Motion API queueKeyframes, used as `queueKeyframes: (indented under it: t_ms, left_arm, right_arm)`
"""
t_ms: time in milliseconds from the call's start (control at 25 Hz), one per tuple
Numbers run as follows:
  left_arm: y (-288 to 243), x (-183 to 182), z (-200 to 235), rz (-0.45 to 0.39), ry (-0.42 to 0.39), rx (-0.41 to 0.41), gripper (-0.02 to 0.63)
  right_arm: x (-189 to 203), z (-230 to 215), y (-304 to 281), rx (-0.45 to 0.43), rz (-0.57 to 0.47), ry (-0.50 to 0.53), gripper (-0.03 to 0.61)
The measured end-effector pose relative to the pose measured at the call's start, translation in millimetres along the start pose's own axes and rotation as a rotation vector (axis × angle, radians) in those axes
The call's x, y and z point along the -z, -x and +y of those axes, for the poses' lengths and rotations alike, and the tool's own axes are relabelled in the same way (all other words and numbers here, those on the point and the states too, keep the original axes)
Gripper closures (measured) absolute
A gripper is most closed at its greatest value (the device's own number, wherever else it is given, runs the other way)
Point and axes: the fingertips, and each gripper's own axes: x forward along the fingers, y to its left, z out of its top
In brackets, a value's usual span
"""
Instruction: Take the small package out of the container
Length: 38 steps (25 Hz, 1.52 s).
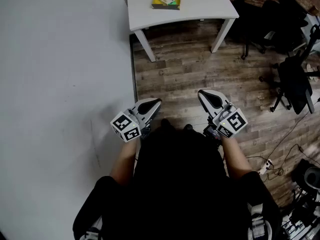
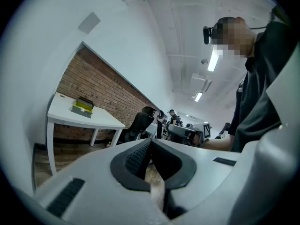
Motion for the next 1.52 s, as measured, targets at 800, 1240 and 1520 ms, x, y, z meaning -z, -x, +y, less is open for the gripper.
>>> queueKeyframes:
  t_ms: [800, 1240, 1520]
  left_arm:
    - [-61.7, 19.7, -40.3, 0.067, -0.028, 0.039, 0.598]
    - [-90.4, 8.1, 30.3, 0.066, 0.019, 0.016, 0.598]
    - [-132.8, -39.4, 105.3, 0.048, 0.001, 0.04, 0.598]
  right_arm:
    - [43.3, 13.4, 57.4, -0.163, 0.044, -0.091, 0.572]
    - [35.2, -50.8, 6.0, -0.14, 0.061, -0.08, 0.572]
    - [20.8, -112.0, -51.5, -0.123, 0.114, -0.074, 0.572]
